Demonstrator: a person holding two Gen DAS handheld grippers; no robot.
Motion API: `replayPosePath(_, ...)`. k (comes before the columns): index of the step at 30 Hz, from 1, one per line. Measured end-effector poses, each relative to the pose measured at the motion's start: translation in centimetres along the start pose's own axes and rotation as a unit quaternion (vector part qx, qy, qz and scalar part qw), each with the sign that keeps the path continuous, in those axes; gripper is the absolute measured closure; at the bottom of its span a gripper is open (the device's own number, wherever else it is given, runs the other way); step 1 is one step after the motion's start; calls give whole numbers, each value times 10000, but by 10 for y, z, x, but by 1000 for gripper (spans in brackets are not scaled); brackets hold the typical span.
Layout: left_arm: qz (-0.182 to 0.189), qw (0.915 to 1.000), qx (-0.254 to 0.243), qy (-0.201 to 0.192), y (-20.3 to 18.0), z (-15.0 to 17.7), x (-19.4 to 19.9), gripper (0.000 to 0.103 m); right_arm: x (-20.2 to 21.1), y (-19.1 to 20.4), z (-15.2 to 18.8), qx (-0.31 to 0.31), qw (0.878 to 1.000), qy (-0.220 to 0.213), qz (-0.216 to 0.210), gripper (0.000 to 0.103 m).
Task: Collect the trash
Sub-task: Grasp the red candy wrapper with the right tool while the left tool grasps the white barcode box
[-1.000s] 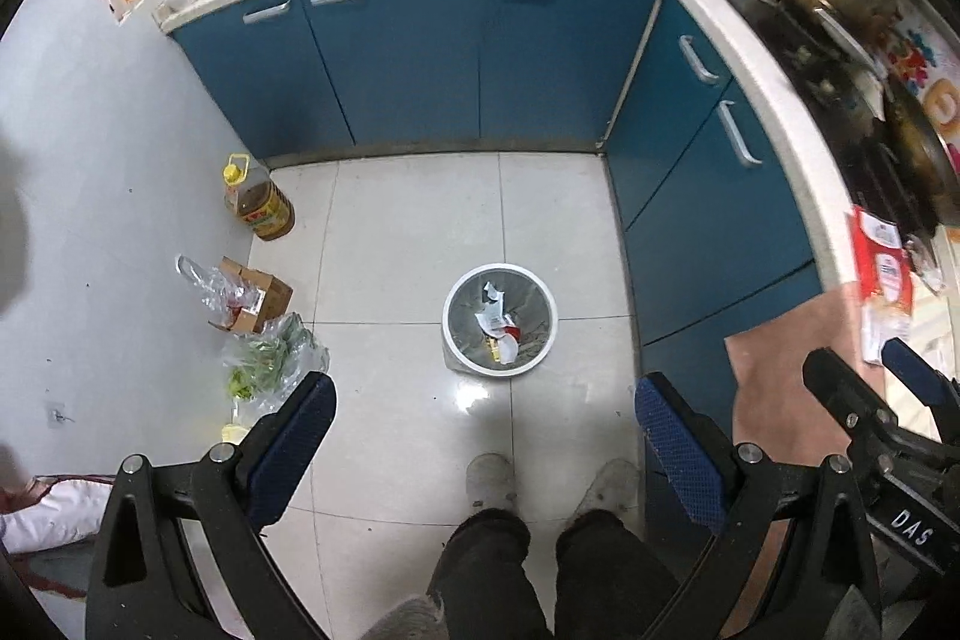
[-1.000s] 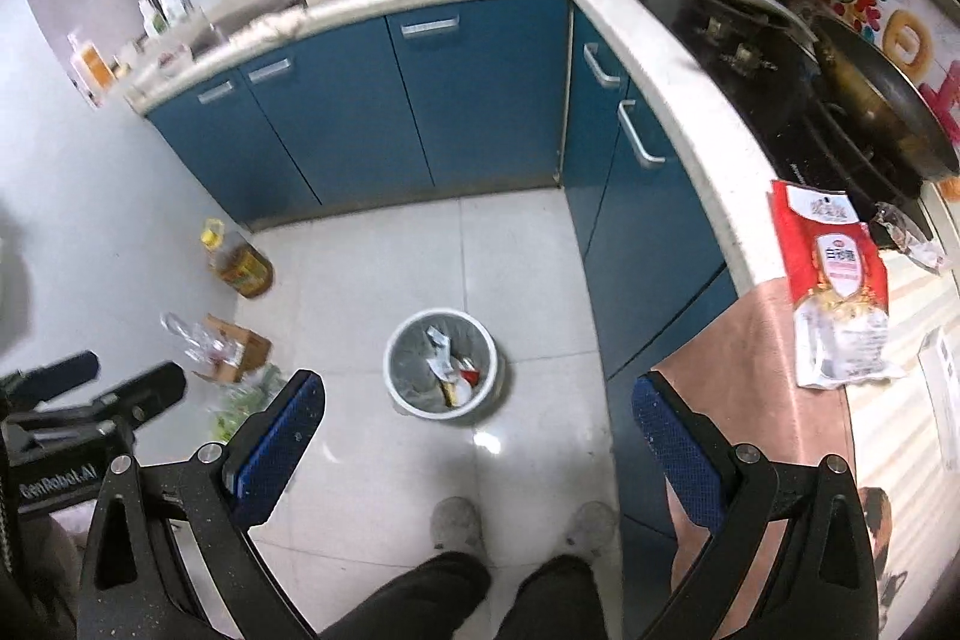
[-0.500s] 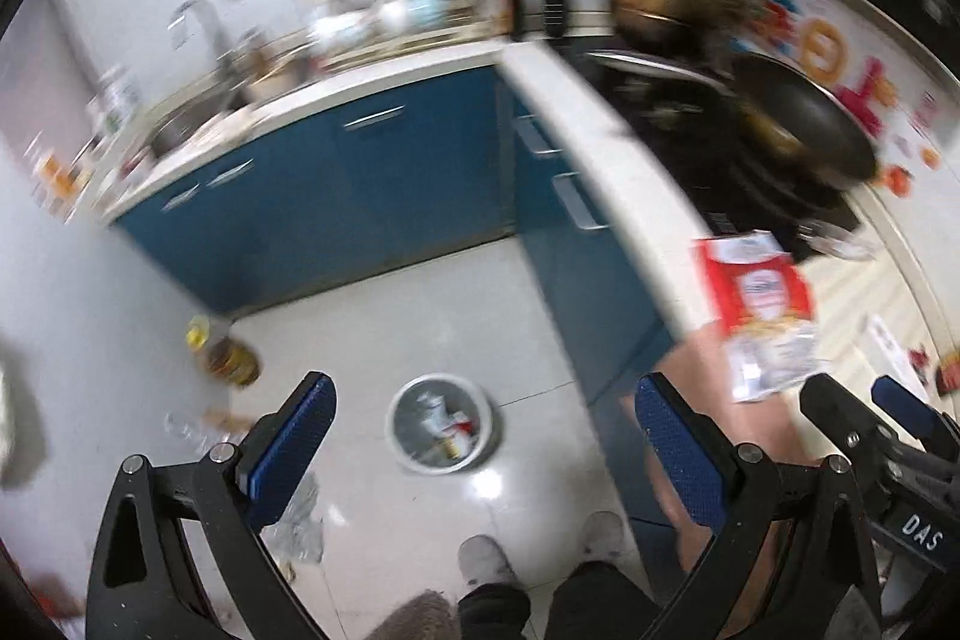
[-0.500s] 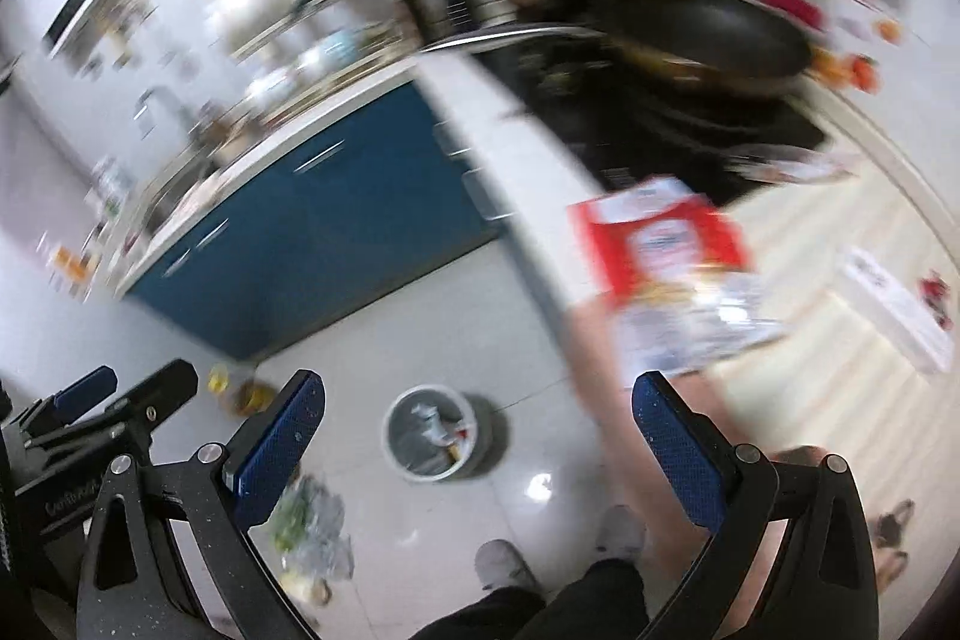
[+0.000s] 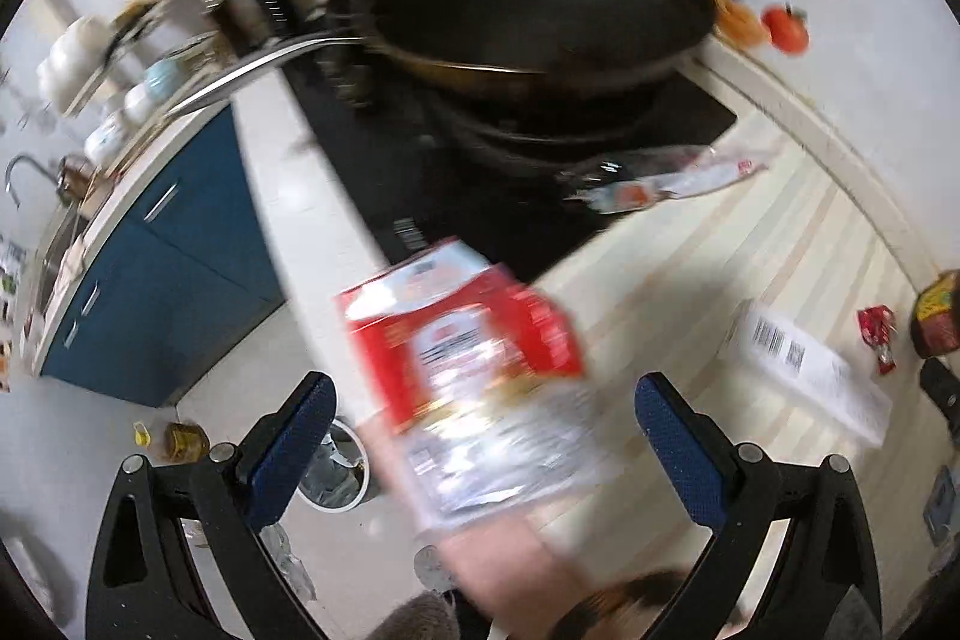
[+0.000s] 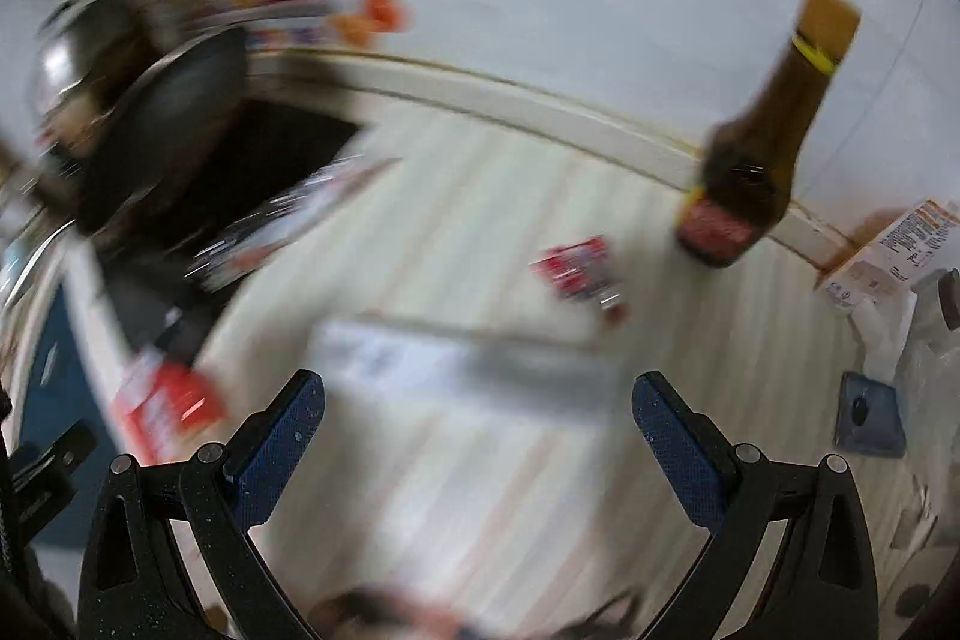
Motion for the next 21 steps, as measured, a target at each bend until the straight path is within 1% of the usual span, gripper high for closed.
replayPosePath(3, -42, 9997, -38, 252, -31, -14, -35, 1, -54, -20, -22, -156, 9994, 266, 129, 0)
replayPosePath(4, -71, 9994, -59, 323, -40, -18, -46, 1, -74, -24, -28, -166, 9990, 386, 129, 2)
replayPosePath(5, -100, 9992, -76, 375, -48, -21, -56, 1, -85, -27, -30, -159, 9988, 454, 132, 7)
replayPosePath(9, -168, 9979, -122, 612, -70, -25, -87, 1, -135, -26, -37, 128, 9974, 661, 256, 12)
replayPosePath(10, -154, 9975, -103, 686, -74, -24, -93, 1, -143, -24, -38, 200, 9972, 679, 246, 19)
replayPosePath(11, -119, 9971, -68, 753, -78, -22, -99, 1, -149, -21, -36, 275, 9970, 687, 219, 32)
replayPosePath(12, -68, 9965, -12, 829, -81, -17, -102, 1, -154, -19, -36, 334, 9968, 695, 210, 40)
replayPosePath(13, -12, 9957, 59, 919, -84, -12, -104, 1, -158, -18, -36, 381, 9966, 704, 179, 55)
replayPosePath(14, 53, 9950, 113, 994, -87, -7, -105, 1, -157, -18, -36, 420, 9974, 565, 170, 65)
replayPosePath(15, 128, 9941, 161, 1066, -89, -1, -105, 1, -156, -13, -31, 457, 9973, 575, -44, 74)
replayPosePath(16, 207, 9931, 203, 1134, -92, 5, -104, 1, -156, -11, -24, 491, 9967, 618, -166, 77)
replayPosePath(19, 464, 9889, 310, 1380, -101, 28, -98, 1, -145, -2, 9, 570, 9949, 695, -464, 78)
replayPosePath(21, 605, 9858, 365, 1525, -108, 40, -96, 2, -136, 1, 36, 439, 9930, 827, -720, 79)
Point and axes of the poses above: each gripper's, at about its wrist camera, not at the fingertips, and x roughly against the way its jaws point, y to its left, z to its underside, the point moved 8 cm from there along -x, roughly the way its jaws point, and after that the axes turned 12 degrees about z, right-handed, at the moved point
